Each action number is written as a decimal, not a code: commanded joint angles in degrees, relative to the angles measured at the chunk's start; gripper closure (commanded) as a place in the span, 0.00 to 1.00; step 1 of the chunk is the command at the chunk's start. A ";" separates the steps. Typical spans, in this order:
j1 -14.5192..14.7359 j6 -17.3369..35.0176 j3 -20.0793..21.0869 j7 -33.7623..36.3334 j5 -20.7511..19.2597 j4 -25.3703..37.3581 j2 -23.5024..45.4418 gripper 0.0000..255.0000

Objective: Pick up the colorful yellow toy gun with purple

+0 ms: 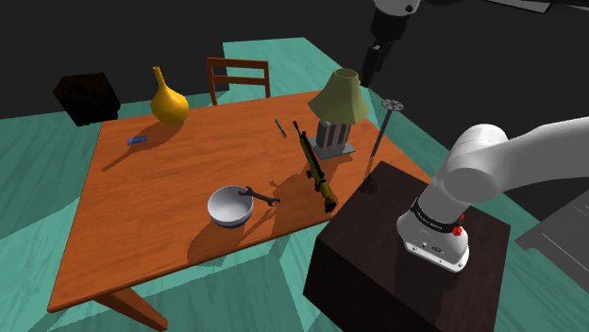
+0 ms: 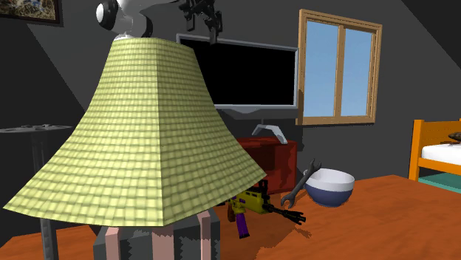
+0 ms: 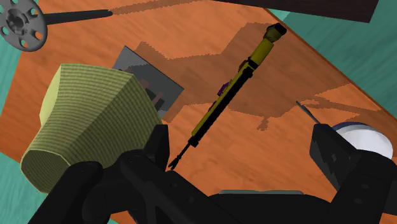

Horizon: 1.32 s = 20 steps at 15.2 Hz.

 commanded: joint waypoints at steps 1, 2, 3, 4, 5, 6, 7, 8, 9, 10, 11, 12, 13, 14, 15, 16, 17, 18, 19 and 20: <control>0.00 0.00 0.00 0.00 0.00 0.00 0.00 0.00; -0.06 2.24 0.10 0.48 -0.02 -2.05 -0.12 0.00; -0.12 4.52 0.21 0.96 -0.04 -4.04 -0.14 0.00; -0.20 6.83 0.32 1.45 -0.07 -5.95 -0.05 0.00; -0.28 9.18 0.44 1.94 -0.12 -7.79 0.15 0.00; -0.36 11.58 0.56 2.45 -0.18 -9.56 0.47 0.00; -0.46 14.03 0.69 2.96 -0.25 -11.25 0.92 0.00; -0.57 16.52 0.84 3.49 -0.33 -12.86 1.49 0.00; -0.70 19.07 0.99 4.02 -0.43 -14.39 2.21 0.00; -0.85 21.68 1.15 4.58 -0.54 -15.84 3.06 0.00; -1.01 24.35 1.32 5.15 -0.69 -17.20 4.07 0.00; -1.20 27.08 1.51 5.74 -0.85 -18.46 5.22 0.00; -1.42 29.87 1.72 6.36 -1.05 -19.62 6.54 0.00; -1.67 32.71 1.95 7.02 -1.29 -20.69 8.02 0.00; -1.96 35.62 2.20 7.71 -1.58 -21.64 9.67 0.00; -2.30 38.57 2.49 8.43 -1.91 -22.48 11.48 0.00; -2.70 41.57 2.81 9.22 -2.32 -23.20 13.46 0.00; -3.19 44.61 3.20 10.06 -2.80 -23.80 15.60 0.00; -3.75 47.68 3.63 10.98 -3.40 -24.27 17.89 0.00; -4.44 50.75 4.15 12.01 -4.12 -24.61 20.32 0.00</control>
